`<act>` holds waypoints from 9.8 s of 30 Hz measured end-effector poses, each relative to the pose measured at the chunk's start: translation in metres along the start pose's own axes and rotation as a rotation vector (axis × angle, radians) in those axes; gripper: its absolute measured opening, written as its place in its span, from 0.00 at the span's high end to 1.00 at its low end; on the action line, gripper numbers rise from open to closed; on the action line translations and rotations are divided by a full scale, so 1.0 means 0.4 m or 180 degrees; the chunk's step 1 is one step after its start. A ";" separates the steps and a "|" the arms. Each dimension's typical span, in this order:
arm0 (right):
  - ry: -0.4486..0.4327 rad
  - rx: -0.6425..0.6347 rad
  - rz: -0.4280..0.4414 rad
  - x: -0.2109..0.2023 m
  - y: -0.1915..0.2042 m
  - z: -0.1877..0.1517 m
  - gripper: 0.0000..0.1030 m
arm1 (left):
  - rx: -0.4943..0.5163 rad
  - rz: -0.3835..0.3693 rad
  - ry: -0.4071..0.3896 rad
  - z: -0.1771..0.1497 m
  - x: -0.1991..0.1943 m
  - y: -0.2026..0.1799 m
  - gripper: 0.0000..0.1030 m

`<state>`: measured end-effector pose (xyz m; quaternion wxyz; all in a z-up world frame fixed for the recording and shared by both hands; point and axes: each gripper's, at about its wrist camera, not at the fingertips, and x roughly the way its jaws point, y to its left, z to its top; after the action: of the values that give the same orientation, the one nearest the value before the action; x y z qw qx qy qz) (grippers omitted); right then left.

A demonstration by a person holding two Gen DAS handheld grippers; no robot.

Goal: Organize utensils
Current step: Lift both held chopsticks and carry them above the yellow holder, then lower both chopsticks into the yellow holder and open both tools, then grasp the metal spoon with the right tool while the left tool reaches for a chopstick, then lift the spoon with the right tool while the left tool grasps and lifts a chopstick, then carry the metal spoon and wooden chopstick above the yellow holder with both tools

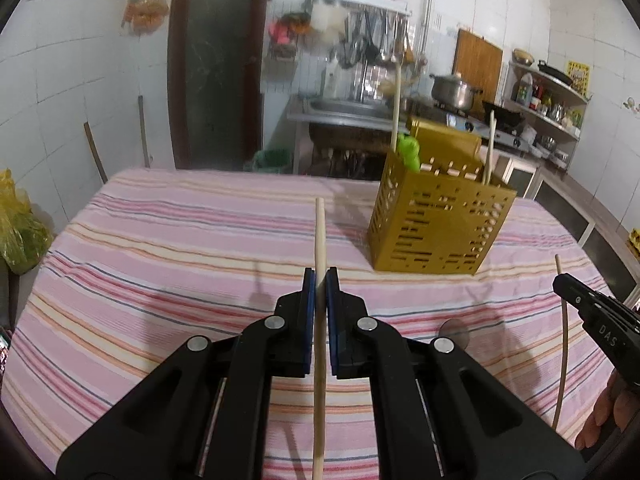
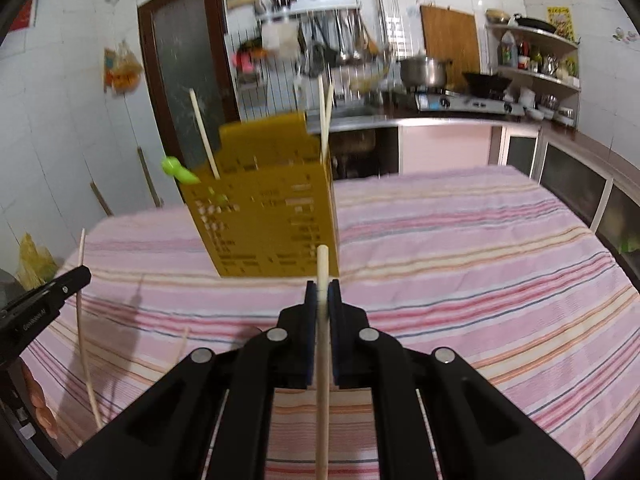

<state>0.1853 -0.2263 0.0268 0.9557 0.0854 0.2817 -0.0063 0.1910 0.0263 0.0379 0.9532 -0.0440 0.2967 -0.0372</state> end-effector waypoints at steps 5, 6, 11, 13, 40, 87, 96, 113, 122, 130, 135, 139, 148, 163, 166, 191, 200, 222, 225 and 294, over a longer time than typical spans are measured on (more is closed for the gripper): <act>-0.0255 -0.0011 -0.0010 -0.053 0.004 -0.001 0.94 | 0.0002 0.0025 -0.0192 0.000 -0.061 0.015 0.96; -0.0289 -0.0008 -0.0004 -0.059 0.003 -0.003 0.94 | 0.0001 0.0027 -0.0238 -0.002 -0.075 0.018 0.96; -0.0494 -0.0049 -0.0034 -0.101 0.011 -0.014 0.94 | 0.0003 0.0040 -0.0396 -0.007 -0.121 0.033 0.96; -0.0574 -0.0061 -0.0033 -0.114 0.012 -0.013 0.94 | 0.0001 0.0038 -0.0448 -0.007 -0.139 0.037 0.96; -0.1107 -0.0089 0.0083 -0.127 -0.007 0.094 0.94 | 0.0089 -0.0197 -0.0858 0.073 -0.193 -0.054 0.96; -0.1513 0.0017 0.0204 0.274 -0.015 0.461 0.94 | 0.0156 -0.0426 -0.0902 0.374 0.232 -0.196 0.96; -0.0828 -0.0412 0.0116 0.249 0.015 0.415 0.89 | -0.0032 -0.0300 -0.0859 0.369 0.130 -0.128 0.22; -0.0552 -0.0344 -0.0293 -0.040 -0.040 0.217 0.13 | -0.0002 -0.0102 -0.0426 0.156 -0.073 -0.006 0.05; -0.0087 -0.0254 -0.0274 -0.010 -0.041 0.055 0.12 | 0.0183 0.0017 0.0204 -0.027 0.014 0.057 0.05; 0.0244 -0.0253 -0.0311 0.038 -0.005 -0.061 0.12 | 0.0042 0.0098 0.0566 -0.112 0.096 0.121 0.05; 0.0404 -0.0358 -0.0409 0.061 0.032 -0.104 0.12 | -0.0100 0.0182 0.0659 -0.134 0.126 0.144 0.05; 0.0502 -0.0261 -0.0440 0.076 0.053 -0.108 0.12 | -0.0047 0.0188 0.0718 -0.132 0.135 0.134 0.05; 0.0708 -0.0342 -0.0597 0.145 0.164 -0.079 0.12 | 0.0127 0.0381 0.0652 -0.112 0.120 0.134 0.05; 0.1239 -0.0254 -0.0919 0.250 0.254 -0.073 0.41 | -0.0118 0.0307 0.0863 -0.125 0.150 0.183 0.05; 0.1267 -0.0184 -0.0872 0.251 0.260 -0.073 0.50 | -0.0101 0.0289 0.0867 -0.128 0.151 0.177 0.05; 0.1135 -0.0440 -0.0226 0.178 0.035 -0.021 0.65 | 0.0017 0.0047 0.1010 -0.100 0.184 0.007 0.07; 0.1112 -0.0331 -0.0179 0.184 -0.032 -0.045 0.65 | 0.0149 0.0012 0.1248 -0.110 0.248 -0.085 0.36; 0.0902 -0.0282 -0.0094 0.162 -0.034 -0.050 0.65 | 0.0174 -0.0029 0.1119 -0.124 0.224 -0.112 0.96; 0.0855 -0.0277 -0.0093 0.157 -0.032 -0.045 0.65 | 0.0167 -0.0028 0.1087 -0.121 0.216 -0.106 0.96; 0.0146 -0.0452 -0.0228 0.120 -0.021 0.047 0.65 | 0.0094 -0.0068 0.0645 -0.038 0.215 -0.054 0.96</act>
<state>0.2354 -0.2358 0.0152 0.9518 0.0075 0.3061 -0.0186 0.2522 -0.0043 -0.0206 0.9185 -0.0291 0.3905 -0.0559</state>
